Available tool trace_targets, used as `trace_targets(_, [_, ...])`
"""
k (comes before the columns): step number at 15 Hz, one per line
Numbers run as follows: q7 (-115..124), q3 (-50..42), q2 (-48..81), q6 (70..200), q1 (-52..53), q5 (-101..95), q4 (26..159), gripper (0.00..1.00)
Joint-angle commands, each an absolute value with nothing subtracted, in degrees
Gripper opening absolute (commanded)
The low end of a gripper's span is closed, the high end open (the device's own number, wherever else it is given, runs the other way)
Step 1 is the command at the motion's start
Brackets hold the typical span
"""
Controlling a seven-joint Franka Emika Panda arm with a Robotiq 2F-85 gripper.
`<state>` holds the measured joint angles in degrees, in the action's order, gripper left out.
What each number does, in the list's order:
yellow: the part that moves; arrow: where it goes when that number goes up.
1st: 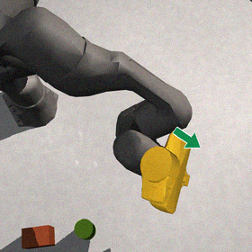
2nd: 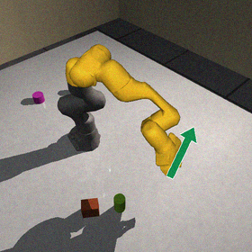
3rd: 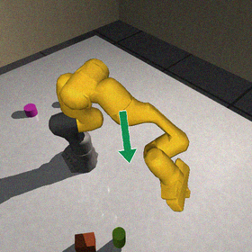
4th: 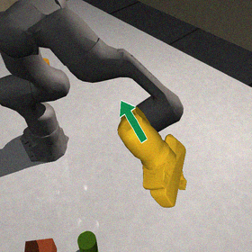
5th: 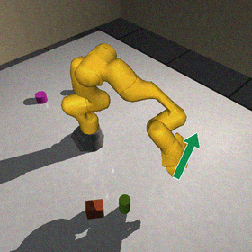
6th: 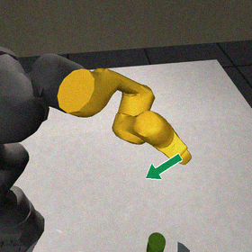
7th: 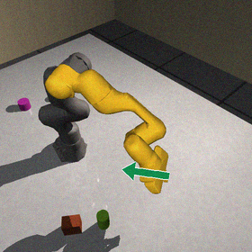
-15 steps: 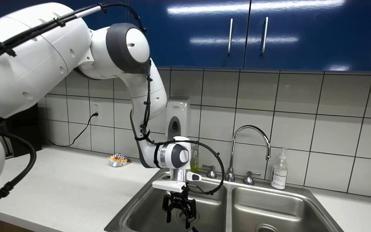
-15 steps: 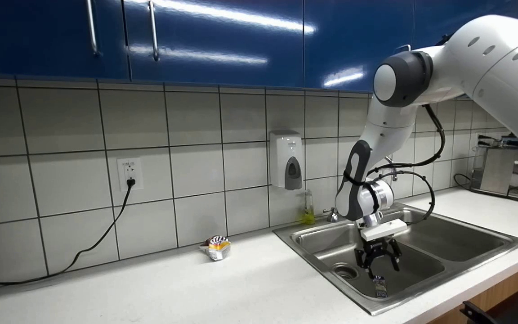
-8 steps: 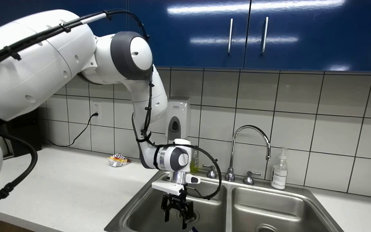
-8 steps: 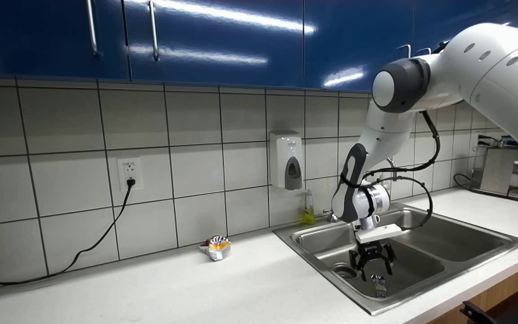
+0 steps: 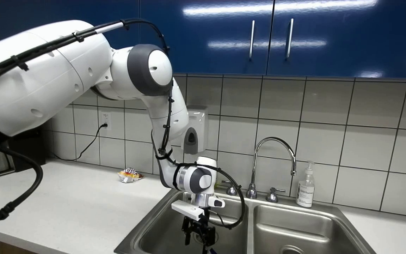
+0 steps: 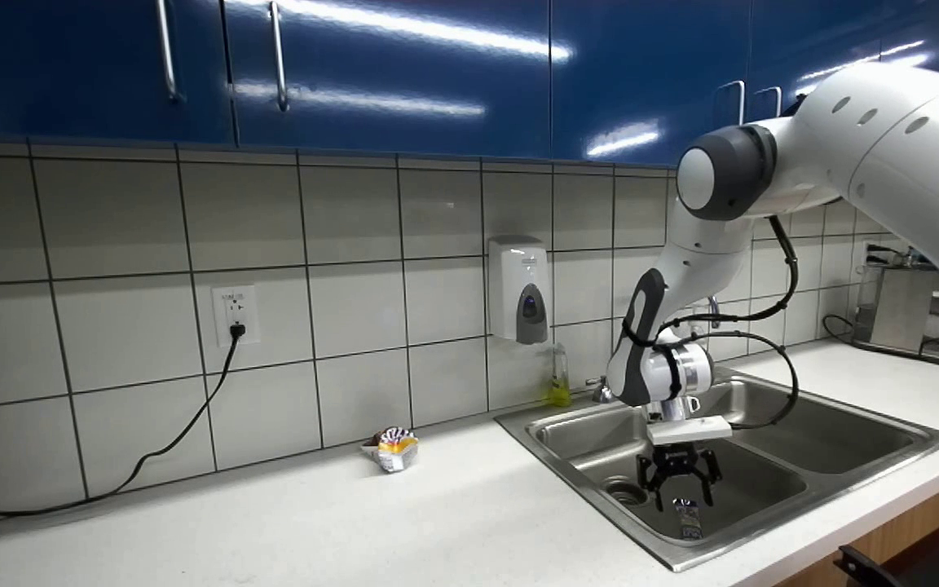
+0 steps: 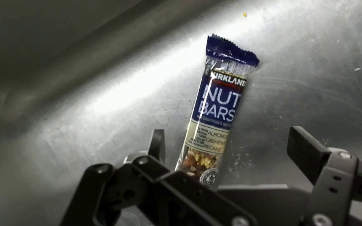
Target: Pick the granola bar up from the sink and place it on the counter top to the left of the sink
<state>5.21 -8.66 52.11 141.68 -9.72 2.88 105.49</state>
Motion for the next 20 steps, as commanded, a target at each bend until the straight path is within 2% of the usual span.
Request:
trace_targets(1, [6.21,-7.88,54.00,141.87,-11.38,5.36,102.90,1.00])
trace_targets(15, [9.57,-8.79,57.63,141.94,-12.10,8.85,99.67,1.00])
trace_targets(16, [9.65,-8.79,57.78,141.99,-12.17,8.86,99.56,0.82])
trace_targets(20, [9.78,-8.74,58.21,141.85,-12.45,8.97,99.29,0.50])
